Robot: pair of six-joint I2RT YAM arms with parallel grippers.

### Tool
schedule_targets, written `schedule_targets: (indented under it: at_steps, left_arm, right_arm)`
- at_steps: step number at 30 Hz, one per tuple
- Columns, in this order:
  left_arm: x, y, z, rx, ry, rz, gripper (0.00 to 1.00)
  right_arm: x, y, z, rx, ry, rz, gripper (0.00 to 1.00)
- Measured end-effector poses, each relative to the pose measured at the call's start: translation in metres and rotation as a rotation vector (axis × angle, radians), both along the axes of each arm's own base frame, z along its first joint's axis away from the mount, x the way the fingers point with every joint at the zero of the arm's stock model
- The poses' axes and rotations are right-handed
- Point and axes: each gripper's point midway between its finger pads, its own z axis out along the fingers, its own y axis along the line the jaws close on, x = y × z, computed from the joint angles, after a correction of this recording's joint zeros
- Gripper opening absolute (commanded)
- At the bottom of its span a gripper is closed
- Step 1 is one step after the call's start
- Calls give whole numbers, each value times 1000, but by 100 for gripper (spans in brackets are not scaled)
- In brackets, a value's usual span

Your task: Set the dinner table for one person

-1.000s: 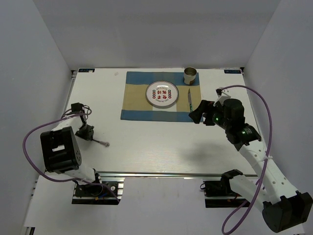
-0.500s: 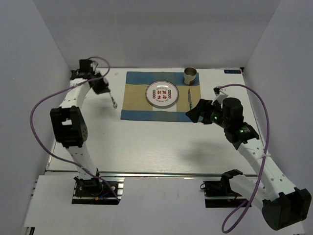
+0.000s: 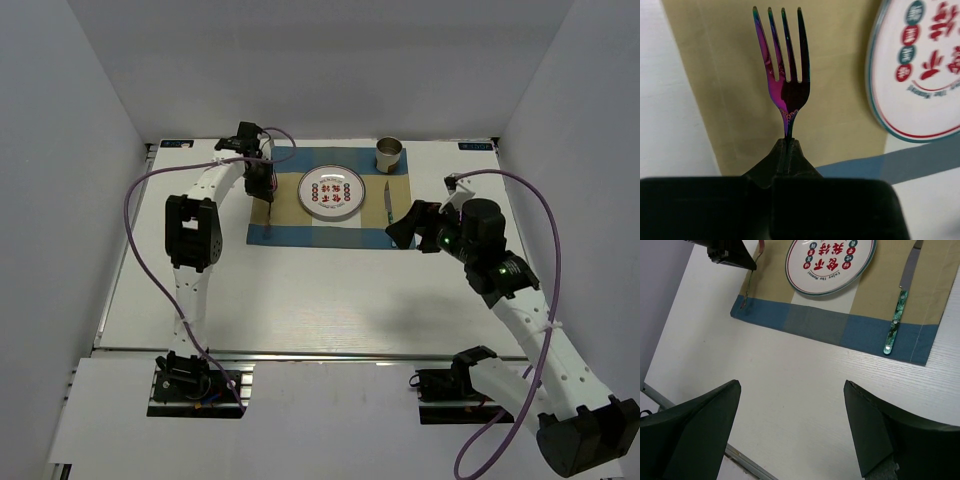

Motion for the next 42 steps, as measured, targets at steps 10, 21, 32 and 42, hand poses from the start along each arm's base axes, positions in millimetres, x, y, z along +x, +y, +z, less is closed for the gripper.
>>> schedule_targets:
  at_steps: [10, 21, 32, 42]
  left_arm:
    - [-2, 0, -13, 32, 14, -6, 0]
    - [-6, -3, -37, 55, 58, 14, 0]
    - [-5, -1, -38, 64, 60, 45, 31]
    - [-15, -4, -30, 45, 72, 77, 98]
  right_arm:
    - [-6, -7, 5, -21, 5, -18, 89]
    - [-9, -8, 3, -27, 24, -18, 89]
    - [-8, -7, 7, -26, 20, -18, 89]
    - [-7, -10, 6, -35, 31, -29, 89]
